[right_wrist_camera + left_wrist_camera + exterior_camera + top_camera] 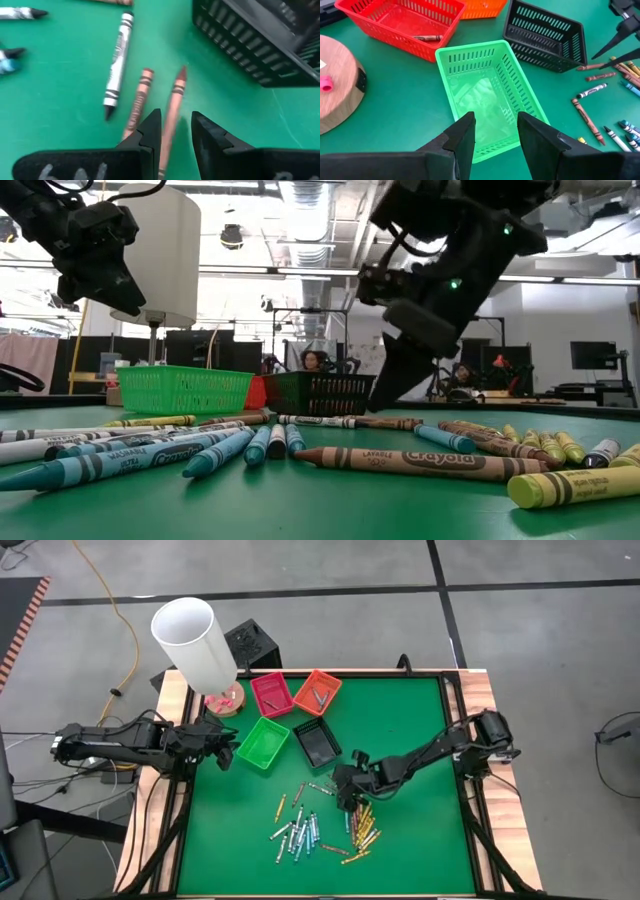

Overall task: Sort crayons
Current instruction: Put the brown crayon into the red bin

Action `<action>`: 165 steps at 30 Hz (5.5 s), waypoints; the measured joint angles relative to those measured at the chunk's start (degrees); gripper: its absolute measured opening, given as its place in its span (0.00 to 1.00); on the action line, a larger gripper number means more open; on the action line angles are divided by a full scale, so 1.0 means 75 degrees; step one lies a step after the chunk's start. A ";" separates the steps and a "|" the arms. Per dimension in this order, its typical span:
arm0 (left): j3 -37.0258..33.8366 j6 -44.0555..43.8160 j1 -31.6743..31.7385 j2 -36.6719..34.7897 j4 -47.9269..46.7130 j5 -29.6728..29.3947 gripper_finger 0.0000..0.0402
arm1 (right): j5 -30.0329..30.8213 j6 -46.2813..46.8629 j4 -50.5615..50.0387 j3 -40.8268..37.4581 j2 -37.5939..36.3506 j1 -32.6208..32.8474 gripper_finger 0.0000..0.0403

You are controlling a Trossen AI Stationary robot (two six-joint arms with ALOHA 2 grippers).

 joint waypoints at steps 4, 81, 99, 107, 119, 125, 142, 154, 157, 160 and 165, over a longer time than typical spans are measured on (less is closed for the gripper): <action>0.0000 -0.0001 0.0000 -0.0002 0.0000 -0.0003 0.34 | -0.0022 0.0002 0.0607 -0.0408 0.0000 -0.0079 0.25; 0.0000 0.0285 0.0003 -0.0002 -0.0019 -0.0285 0.34 | -0.0247 -0.2070 0.6738 0.0327 -0.0748 -0.2440 0.01; 0.0000 0.0189 0.0003 0.0000 -0.0086 -0.0253 0.34 | -0.0648 -0.2004 0.4657 0.5063 0.2869 -0.3387 0.01; 0.0000 0.0177 0.0003 -0.0002 -0.0126 -0.0253 0.34 | -0.0651 -0.1546 0.3789 0.6488 0.4065 -0.3821 0.01; 0.0000 0.0140 0.0003 -0.0002 -0.0143 -0.0253 0.34 | -0.0652 -0.0706 0.2733 0.7376 0.5147 -0.3902 0.01; 0.0000 0.0114 0.0003 -0.0002 -0.0143 -0.0258 0.34 | -0.0628 -0.0568 0.1991 0.7387 0.5135 -0.3961 0.01; 0.0000 0.0114 0.0003 -0.0002 -0.0145 -0.0276 0.34 | -0.0651 -0.0265 0.1525 0.7387 0.5132 -0.4089 0.15; 0.0000 0.0114 0.0003 -0.0002 -0.0169 -0.0276 0.34 | -0.0852 -0.1491 0.1337 0.7372 0.4294 -0.3988 0.19; 0.0000 0.0114 0.0003 0.0000 -0.0169 -0.0276 0.34 | -0.0863 -0.2164 0.0449 0.7381 0.3462 -0.3904 0.19; 0.0000 0.0115 0.0003 0.0000 -0.0169 -0.0276 0.34 | -0.0861 -0.2860 -0.0883 0.7381 0.2495 -0.3790 0.19; 0.0000 0.0116 0.0003 0.0000 -0.0163 -0.0276 0.34 | -0.0852 -0.3330 -0.3250 0.7392 0.0822 -0.3530 0.19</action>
